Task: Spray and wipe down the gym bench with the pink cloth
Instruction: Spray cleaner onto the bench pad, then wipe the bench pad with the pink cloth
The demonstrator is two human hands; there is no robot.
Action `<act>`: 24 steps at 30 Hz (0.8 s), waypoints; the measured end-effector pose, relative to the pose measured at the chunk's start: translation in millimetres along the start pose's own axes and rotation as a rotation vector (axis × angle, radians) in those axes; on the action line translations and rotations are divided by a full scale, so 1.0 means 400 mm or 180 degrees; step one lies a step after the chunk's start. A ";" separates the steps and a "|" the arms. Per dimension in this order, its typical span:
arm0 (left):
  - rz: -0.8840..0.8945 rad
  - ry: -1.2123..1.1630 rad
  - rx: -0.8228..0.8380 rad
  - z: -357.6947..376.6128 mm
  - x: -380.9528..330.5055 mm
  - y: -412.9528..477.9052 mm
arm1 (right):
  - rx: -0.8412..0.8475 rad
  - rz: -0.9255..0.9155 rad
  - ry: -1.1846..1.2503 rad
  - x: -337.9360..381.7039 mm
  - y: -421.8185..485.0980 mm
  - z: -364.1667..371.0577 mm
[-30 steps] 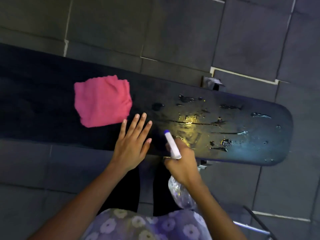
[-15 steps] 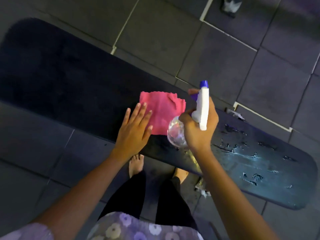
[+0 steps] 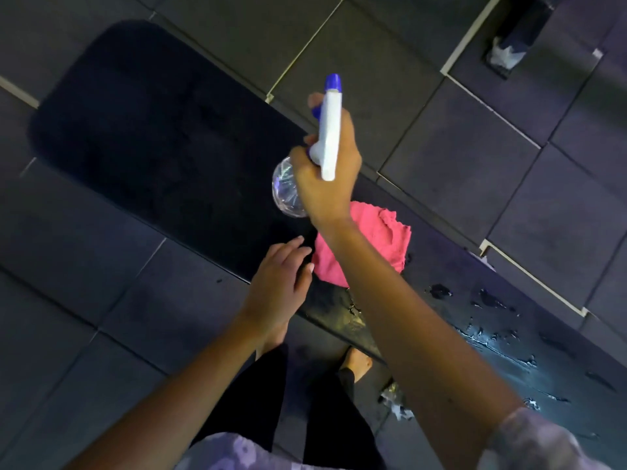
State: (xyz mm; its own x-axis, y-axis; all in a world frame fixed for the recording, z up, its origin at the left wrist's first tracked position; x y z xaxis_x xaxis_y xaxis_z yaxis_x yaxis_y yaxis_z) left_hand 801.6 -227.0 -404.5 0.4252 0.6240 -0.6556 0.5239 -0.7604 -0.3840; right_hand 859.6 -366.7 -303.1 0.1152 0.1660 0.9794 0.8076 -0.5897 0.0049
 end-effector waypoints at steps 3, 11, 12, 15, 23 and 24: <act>-0.0059 -0.0234 -0.0069 0.000 -0.012 0.010 | 0.0272 0.0024 -0.0149 -0.016 0.009 0.039; -0.0660 -0.1383 -0.0106 0.028 -0.004 0.025 | 0.1167 0.0397 -0.0764 -0.073 -0.033 0.002; -0.0775 -0.1496 -0.0125 0.032 -0.001 0.027 | 0.1202 0.0525 -0.0824 -0.096 -0.055 -0.029; -0.0990 -0.1642 -0.0180 0.043 0.013 0.039 | 0.0656 0.0929 -0.0973 -0.166 -0.144 -0.168; -0.1122 -0.1911 -0.0465 0.055 0.029 0.044 | -0.0234 0.2548 -0.1058 -0.331 -0.374 -0.317; -0.1130 -0.2092 -0.0436 0.062 0.024 0.043 | -0.0270 0.2602 -0.0980 -0.336 -0.380 -0.313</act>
State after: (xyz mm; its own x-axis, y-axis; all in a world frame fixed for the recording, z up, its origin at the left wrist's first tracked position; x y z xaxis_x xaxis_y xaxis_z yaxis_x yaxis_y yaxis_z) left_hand 796.2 -238.5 -433.4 -0.2908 0.5587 -0.7767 0.6524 -0.4780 -0.5881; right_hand 648.9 -398.4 -410.0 0.7998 -0.1355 0.5848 0.3596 -0.6718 -0.6476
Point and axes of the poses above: each hand's wrist, its own y-axis towards the middle knuckle, its own z-axis out of the palm, x = y × z, the point moved 9 cm from there along y, towards the middle knuckle, and after that the axes turned 13 degrees about x, right-handed, at the moved point
